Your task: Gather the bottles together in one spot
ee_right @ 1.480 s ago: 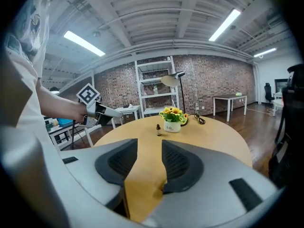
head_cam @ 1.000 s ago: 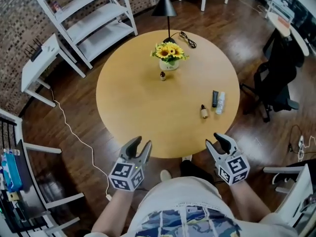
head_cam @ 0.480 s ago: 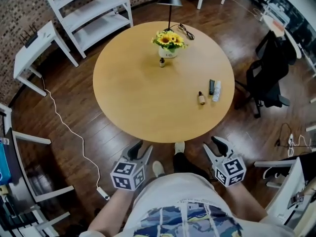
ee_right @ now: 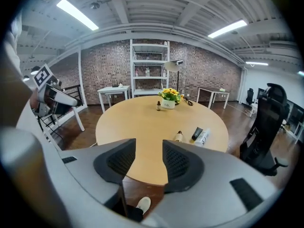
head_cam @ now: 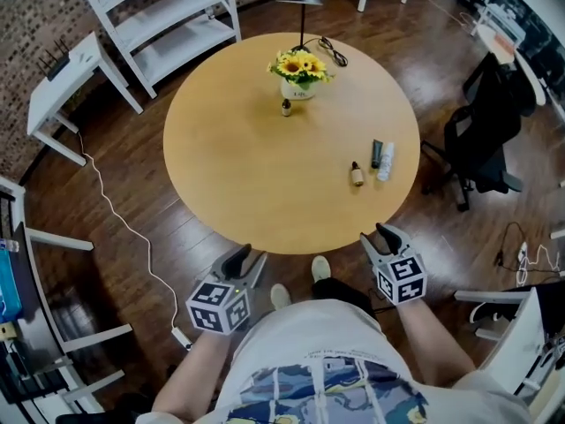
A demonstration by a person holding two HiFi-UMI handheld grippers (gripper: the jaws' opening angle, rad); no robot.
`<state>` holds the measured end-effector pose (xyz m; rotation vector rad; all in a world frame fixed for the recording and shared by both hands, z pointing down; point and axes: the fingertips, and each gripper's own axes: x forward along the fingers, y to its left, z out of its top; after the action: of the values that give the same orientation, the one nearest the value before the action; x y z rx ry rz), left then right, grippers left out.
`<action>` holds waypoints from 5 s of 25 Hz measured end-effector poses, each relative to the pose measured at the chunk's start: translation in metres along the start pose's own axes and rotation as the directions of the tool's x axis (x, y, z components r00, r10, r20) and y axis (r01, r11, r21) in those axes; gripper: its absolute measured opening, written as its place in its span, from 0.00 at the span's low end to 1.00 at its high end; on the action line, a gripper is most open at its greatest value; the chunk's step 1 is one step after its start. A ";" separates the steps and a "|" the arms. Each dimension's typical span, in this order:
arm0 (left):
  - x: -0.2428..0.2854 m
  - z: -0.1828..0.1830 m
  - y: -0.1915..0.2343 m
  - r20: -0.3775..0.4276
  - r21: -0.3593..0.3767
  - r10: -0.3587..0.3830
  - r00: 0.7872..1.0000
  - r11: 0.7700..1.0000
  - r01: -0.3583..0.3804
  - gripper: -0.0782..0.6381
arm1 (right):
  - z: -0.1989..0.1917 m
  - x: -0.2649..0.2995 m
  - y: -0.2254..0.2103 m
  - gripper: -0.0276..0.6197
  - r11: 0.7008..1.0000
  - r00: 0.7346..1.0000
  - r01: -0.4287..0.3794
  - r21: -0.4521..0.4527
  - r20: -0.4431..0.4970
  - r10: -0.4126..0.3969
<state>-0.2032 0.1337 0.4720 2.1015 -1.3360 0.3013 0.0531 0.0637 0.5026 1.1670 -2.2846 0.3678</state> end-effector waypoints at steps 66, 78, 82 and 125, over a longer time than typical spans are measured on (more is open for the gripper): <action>0.272 0.180 -0.027 0.056 0.155 0.035 0.998 0.987 -0.044 0.23 | 0.072 0.079 -0.098 0.34 0.952 0.922 -0.306 -0.019 0.242 0.302; 0.361 0.191 0.108 0.109 0.298 0.126 0.986 0.942 -0.153 0.23 | 0.058 0.047 -0.122 0.34 0.988 0.994 -0.044 0.146 0.109 0.028; 0.394 0.181 0.134 0.106 0.303 0.145 0.984 0.938 -0.170 0.23 | 0.050 0.037 -0.124 0.34 0.982 0.998 0.023 0.185 0.048 -0.033; 0.119 0.092 0.026 0.184 0.025 0.168 0.969 0.984 -0.175 0.38 | 0.023 -0.033 -0.055 0.34 0.985 0.984 -0.166 0.048 0.078 0.162</action>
<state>-0.1833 -0.0174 0.4694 2.0908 -1.6361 0.2143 0.1057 0.0421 0.4649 1.0364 -2.4580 0.4577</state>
